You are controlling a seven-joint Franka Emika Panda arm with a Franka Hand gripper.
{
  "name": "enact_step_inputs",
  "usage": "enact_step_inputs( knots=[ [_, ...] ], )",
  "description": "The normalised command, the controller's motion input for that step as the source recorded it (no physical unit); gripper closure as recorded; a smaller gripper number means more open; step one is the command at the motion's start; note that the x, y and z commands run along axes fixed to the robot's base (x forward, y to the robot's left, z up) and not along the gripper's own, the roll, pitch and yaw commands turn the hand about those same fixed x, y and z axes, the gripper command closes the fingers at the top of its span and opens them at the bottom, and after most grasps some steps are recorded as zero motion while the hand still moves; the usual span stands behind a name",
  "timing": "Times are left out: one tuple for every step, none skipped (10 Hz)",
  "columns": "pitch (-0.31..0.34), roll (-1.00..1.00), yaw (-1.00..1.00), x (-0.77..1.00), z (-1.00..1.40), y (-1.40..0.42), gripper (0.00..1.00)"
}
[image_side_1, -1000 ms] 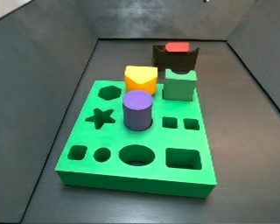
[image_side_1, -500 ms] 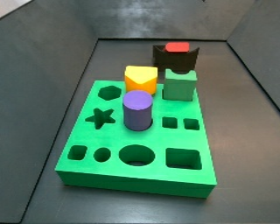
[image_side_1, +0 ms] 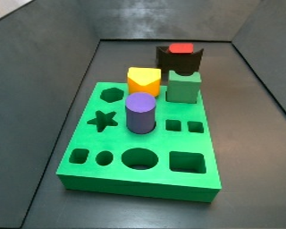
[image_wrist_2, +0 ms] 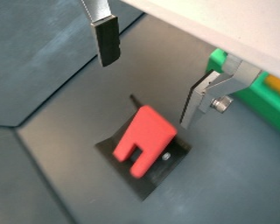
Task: Pick up the square-circle object. Move up. Place the square-circle object on the fixture. Regrasp the square-circle object. Rotate the square-circle object. Move to above the board. Insert the square-circle object.
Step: Regrasp the square-circle object.
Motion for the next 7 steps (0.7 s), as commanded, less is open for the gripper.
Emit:
enact_step_inputs(
  knots=[
    [0.042, 1.00, 0.05, 0.04, 0.00, -0.03, 0.00],
    [0.059, 1.00, 0.06, 0.06, -0.01, -0.03, 0.00],
    [0.071, 1.00, 0.06, 0.07, -0.01, -0.03, 0.00],
    [0.097, 1.00, 0.08, 0.09, -0.01, -0.03, 0.00],
    [0.123, 1.00, 0.09, 0.10, -0.01, -0.04, 0.00],
    [0.152, 1.00, 0.13, 0.10, -0.02, -0.04, 0.00],
    [0.159, 0.95, 0.14, 0.10, -0.02, -0.04, 0.00]
  ],
)
